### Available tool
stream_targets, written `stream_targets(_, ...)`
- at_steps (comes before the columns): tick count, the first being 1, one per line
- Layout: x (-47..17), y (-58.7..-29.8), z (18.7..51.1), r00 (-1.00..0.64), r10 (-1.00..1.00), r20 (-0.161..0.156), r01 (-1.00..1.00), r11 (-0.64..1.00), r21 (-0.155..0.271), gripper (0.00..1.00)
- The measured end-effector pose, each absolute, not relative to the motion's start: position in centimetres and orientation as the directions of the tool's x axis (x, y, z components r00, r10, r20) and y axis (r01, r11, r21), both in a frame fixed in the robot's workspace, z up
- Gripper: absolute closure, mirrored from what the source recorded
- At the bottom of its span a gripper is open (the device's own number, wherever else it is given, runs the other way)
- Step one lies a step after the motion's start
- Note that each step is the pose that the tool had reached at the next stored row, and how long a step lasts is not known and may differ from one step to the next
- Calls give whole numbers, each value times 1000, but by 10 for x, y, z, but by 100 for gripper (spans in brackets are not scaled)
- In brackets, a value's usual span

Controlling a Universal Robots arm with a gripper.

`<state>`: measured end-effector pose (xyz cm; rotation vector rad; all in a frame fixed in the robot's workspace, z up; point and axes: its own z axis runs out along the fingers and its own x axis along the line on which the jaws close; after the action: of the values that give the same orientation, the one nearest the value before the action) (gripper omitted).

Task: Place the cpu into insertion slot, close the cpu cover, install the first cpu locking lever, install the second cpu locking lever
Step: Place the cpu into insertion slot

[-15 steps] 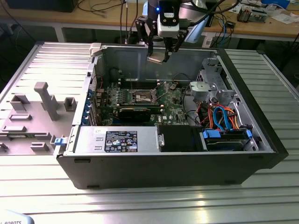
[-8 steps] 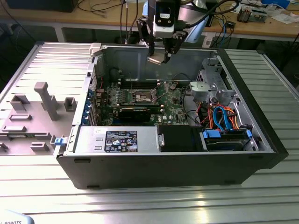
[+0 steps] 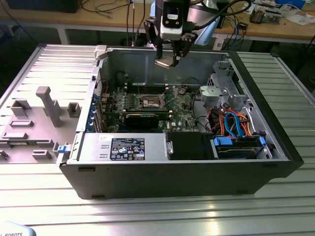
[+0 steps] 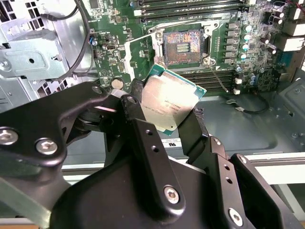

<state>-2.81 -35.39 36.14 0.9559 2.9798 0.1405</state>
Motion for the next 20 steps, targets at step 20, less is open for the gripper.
stream_targets(20, -28, -354, 360, -694, 720, 19, 718, 690, 88, 46)
